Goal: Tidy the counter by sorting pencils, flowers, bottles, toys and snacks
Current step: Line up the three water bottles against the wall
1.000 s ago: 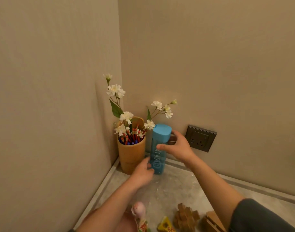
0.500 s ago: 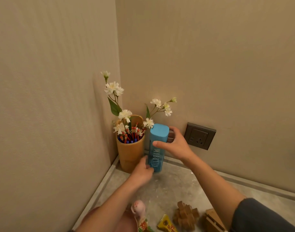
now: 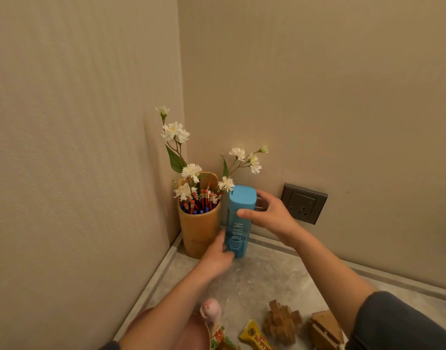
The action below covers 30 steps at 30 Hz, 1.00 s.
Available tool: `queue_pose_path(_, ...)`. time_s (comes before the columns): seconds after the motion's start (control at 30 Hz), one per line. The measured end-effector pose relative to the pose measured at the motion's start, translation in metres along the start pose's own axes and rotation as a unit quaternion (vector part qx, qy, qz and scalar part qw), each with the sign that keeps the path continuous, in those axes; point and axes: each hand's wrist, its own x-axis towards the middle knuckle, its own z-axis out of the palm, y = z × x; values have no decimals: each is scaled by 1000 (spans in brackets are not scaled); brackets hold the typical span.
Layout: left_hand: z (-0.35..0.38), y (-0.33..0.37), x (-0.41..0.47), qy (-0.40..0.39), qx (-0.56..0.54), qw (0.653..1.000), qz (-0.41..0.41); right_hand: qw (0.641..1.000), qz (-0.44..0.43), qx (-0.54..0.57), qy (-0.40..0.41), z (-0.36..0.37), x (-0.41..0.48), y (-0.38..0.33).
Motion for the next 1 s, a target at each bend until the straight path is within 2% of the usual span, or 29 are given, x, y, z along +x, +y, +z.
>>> queue_pose_path(0.23, 0, 3, -8, 3, -3, 1000, 2, 999, 29, -12, -4, -2, -8, 0)
queue_pose_path(0.43, -5, 5, -38, 20, -18, 1000, 3, 996, 62, -10, 58, -7, -54, -5)
queue_pose_path(0.6, 6, 9, -83, -2, -33, 999, 41, 996, 38, 5, 80, -14, -126, -30)
queue_pose_path(0.7, 12, 1, -106, -32, -20, 996, 78, 998, 36, -10, 60, -8, -173, -35)
queue_pose_path(0.87, 24, -33, -148, -37, -16, 989, 145, 997, 75, -11, 22, 11, -240, -10)
queue_pose_path(0.93, 30, -50, -164, -64, 15, 985, 162, 996, 89, -10, 19, 16, -260, 5)
queue_pose_path(1.0, 34, -66, -178, -93, 113, 971, 188, 995, 100, -17, 5, 20, -278, 20)
